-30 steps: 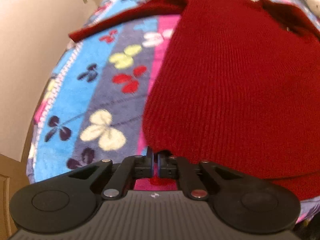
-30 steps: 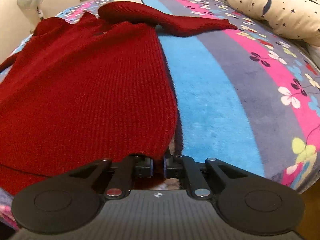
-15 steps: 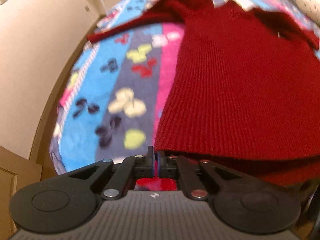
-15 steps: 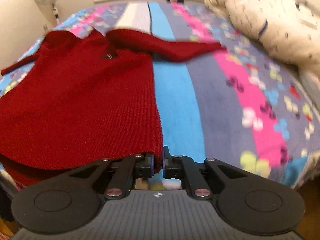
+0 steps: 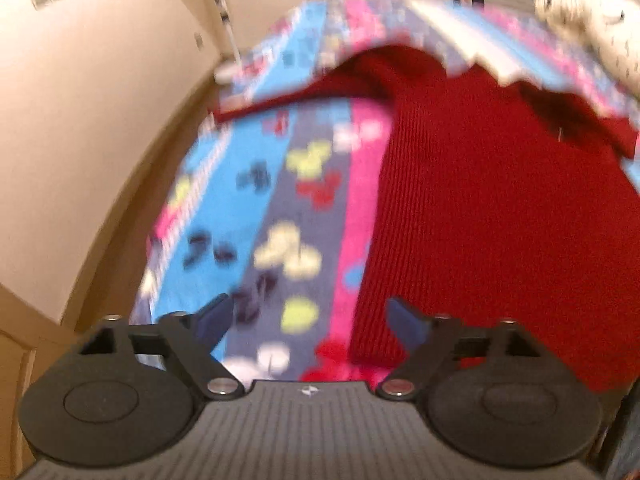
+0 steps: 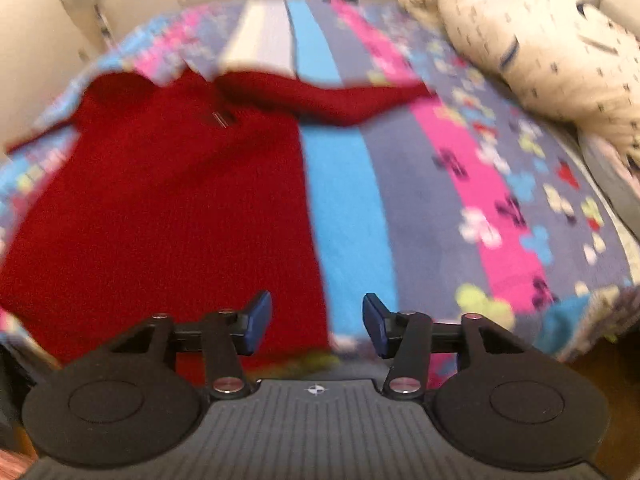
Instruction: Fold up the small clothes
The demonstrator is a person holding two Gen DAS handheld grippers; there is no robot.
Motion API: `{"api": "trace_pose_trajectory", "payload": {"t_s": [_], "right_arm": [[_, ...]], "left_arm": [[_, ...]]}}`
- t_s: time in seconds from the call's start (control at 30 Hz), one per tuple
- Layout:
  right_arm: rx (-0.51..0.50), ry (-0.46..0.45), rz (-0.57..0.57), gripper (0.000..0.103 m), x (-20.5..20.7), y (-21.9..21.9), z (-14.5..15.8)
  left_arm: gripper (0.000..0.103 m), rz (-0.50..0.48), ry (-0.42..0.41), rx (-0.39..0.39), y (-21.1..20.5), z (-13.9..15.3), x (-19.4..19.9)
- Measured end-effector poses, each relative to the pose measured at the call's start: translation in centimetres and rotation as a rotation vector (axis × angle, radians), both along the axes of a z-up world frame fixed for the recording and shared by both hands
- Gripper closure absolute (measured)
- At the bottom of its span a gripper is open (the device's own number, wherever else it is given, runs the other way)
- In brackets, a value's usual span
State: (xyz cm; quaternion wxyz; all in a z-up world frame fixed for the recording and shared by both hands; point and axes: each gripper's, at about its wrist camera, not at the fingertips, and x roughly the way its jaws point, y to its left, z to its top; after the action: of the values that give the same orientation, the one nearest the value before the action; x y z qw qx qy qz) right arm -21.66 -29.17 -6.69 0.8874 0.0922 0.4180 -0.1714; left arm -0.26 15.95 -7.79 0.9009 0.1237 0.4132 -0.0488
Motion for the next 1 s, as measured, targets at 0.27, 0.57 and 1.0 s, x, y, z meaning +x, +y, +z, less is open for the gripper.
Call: {"api": "trace_pose_trajectory", "payload": {"t_s": [0.27, 0.57, 1.0], "right_arm": [[0.012, -0.154, 0.117, 0.021, 3.2, 5.3, 4.2], [0.072, -0.111, 0.089, 0.021, 6.5, 6.7, 2.2], [0.026, 0.094, -0.02, 0.021, 17.7, 5.4, -2.7]], "left_arm": [[0.0, -0.002, -0.089, -0.038, -2.3, 4.0, 0.2], [0.0, 0.258, -0.022, -0.02, 3.9, 3.1, 10.8], [0.001, 0.069, -0.026, 0.304, 1.3, -3.8, 35.6]]}}
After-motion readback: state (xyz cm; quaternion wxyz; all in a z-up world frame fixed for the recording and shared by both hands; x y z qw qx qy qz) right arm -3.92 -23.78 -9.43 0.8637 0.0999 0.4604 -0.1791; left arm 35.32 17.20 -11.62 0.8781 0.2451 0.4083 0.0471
